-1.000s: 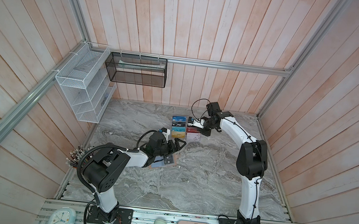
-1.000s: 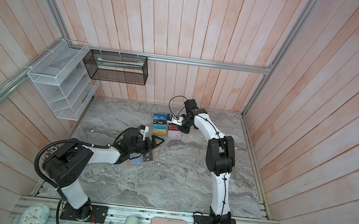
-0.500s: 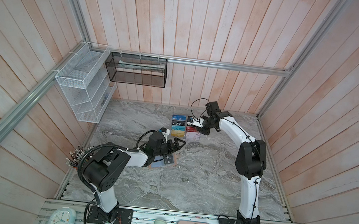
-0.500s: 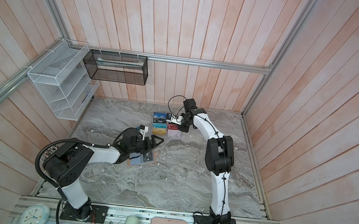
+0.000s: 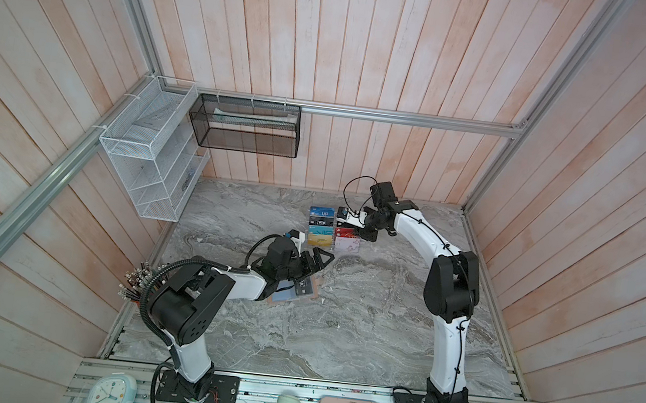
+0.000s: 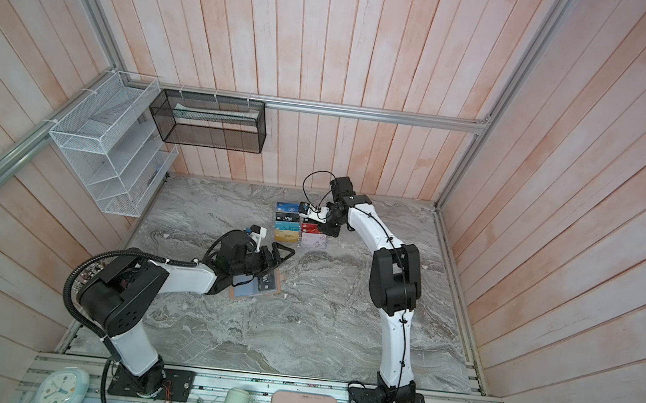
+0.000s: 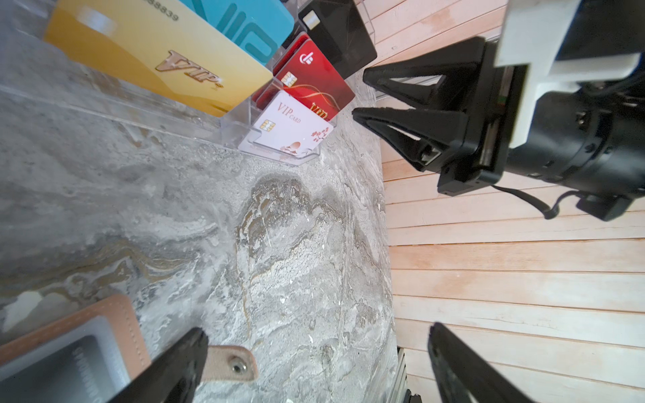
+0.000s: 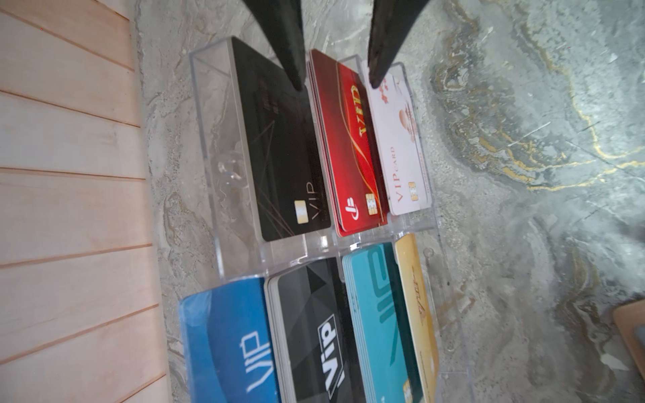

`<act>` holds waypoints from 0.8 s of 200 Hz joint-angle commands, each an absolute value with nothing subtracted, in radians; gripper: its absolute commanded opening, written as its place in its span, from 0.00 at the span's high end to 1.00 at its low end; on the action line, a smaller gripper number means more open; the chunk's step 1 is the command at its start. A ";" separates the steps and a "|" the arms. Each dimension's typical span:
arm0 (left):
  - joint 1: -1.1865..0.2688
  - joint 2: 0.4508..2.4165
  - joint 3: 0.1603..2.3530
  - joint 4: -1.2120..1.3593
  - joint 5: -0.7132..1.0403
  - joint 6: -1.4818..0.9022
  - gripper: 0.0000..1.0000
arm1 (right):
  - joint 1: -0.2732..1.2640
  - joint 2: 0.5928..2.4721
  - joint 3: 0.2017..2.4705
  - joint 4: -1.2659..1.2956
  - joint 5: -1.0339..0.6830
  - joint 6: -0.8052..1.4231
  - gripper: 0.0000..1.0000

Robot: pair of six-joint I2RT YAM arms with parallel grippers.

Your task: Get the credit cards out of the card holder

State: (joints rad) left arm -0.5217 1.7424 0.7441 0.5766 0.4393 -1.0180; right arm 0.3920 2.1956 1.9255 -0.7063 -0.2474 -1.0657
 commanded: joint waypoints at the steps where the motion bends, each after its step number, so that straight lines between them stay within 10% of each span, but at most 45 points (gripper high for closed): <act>1: -0.517 1.741 0.736 0.599 0.447 -1.022 0.00 | 0.397 2.181 1.954 -0.708 -0.262 -1.046 0.67; 75: -0.535 1.662 0.731 0.519 0.407 -0.994 0.00 | 0.396 1.961 1.742 -0.530 -0.316 -0.937 0.03; 160: -0.582 1.449 0.697 0.296 0.280 -0.943 0.00 | 0.400 1.567 1.370 -0.168 -0.282 -0.552 0.02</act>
State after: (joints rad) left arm -0.5728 1.5169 0.7204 0.4061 0.3504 -0.9936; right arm 0.3923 1.6428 1.4239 -0.2985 -0.2920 -0.7616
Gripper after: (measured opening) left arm 0.999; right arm 0.980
